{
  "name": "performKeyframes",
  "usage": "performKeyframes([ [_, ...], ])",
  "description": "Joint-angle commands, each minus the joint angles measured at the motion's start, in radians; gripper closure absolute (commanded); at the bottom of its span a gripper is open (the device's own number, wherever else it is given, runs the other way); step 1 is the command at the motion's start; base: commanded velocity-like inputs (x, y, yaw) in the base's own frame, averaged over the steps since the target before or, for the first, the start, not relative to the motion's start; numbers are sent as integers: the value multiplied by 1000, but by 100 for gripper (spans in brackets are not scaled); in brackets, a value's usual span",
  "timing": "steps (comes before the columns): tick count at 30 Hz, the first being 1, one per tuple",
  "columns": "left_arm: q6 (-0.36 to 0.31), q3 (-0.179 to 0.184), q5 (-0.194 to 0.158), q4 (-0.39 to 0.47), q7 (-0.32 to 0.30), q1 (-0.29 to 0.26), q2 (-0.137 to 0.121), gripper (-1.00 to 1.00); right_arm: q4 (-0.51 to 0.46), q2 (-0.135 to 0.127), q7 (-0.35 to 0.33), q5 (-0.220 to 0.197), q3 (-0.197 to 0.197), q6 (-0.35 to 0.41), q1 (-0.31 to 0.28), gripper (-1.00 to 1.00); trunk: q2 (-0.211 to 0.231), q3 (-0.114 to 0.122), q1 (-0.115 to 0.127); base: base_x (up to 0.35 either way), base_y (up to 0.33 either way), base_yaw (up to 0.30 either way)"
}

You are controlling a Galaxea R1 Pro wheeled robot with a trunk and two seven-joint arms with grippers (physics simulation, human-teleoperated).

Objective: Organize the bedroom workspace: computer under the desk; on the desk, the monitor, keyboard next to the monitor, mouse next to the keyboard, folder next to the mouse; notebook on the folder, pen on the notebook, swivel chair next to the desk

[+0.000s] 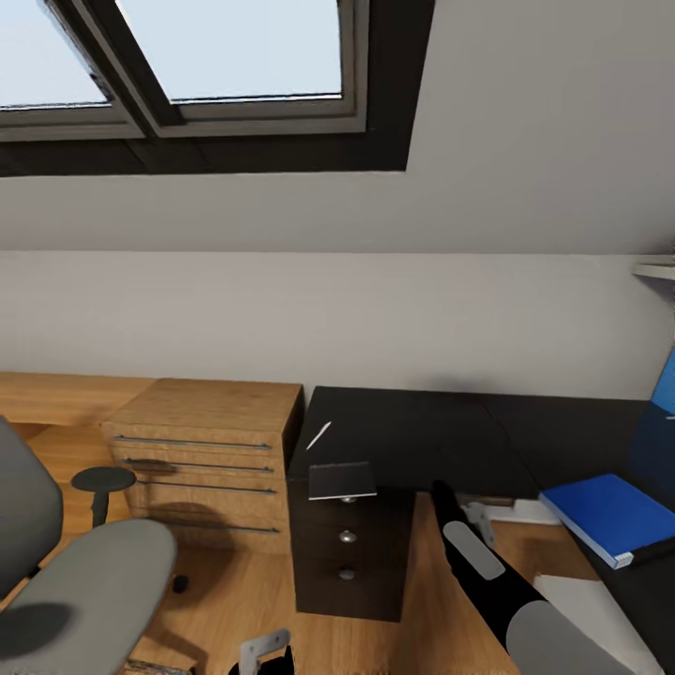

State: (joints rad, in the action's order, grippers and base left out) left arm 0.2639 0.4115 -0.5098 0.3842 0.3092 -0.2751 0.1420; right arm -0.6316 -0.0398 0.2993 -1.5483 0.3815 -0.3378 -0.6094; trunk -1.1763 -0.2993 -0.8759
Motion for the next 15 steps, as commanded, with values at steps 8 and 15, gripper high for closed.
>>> performKeyframes([
  [8, 49, 9, -7, 6, 7, -1, -2, -100, 2, -2, 38, 12, 10, 38, 0, -100, -1, -1, 0, -54, 56, 0],
  [15, 69, -7, -8, 83, 17, -1, -11, -100, 37, 2, -82, 148, 14, 136, 0, -100, -43, -20, -23, -2, 2, 0],
])
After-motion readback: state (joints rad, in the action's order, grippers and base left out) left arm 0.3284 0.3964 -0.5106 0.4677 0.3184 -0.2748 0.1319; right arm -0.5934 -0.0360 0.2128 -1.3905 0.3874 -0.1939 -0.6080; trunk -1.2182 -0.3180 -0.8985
